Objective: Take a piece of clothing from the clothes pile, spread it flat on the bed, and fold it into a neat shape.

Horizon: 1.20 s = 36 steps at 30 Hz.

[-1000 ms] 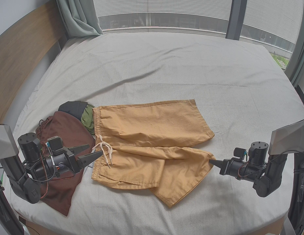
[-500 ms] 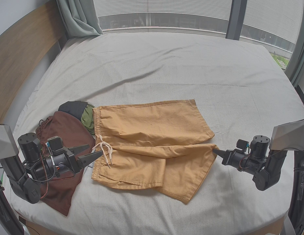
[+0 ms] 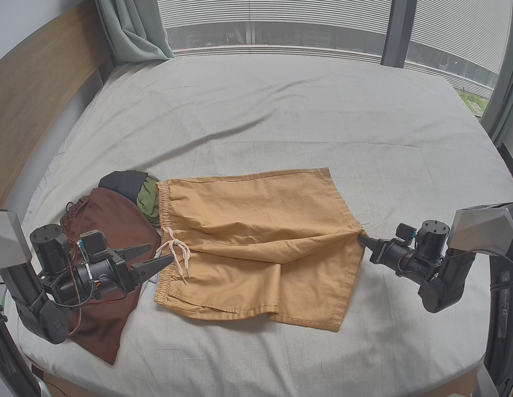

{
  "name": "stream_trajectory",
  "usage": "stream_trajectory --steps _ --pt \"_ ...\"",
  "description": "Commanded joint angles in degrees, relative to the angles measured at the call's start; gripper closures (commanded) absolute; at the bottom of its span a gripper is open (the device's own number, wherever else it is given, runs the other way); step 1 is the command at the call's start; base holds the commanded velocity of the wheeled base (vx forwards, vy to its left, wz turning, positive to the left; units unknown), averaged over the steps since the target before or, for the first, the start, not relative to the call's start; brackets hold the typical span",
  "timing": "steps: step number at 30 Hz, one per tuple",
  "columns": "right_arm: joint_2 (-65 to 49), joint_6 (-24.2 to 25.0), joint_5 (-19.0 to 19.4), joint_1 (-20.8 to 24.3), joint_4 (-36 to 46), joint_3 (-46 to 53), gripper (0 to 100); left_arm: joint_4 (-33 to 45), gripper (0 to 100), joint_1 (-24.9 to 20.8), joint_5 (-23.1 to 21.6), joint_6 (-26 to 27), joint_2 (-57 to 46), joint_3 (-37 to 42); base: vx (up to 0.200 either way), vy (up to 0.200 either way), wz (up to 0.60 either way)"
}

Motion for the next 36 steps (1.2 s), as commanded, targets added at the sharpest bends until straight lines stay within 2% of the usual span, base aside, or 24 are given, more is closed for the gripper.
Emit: stream_trajectory --steps 1,36 --pt "0.33 0.03 0.04 0.33 -0.04 -1.26 100 -0.02 0 0.01 -0.01 -0.01 0.05 0.10 0.000 0.000 0.00" --pt "1.91 -0.06 0.21 0.59 -0.30 -6.45 100 -0.02 0 -0.08 -0.09 0.16 1.10 0.19 0.000 0.000 0.00"
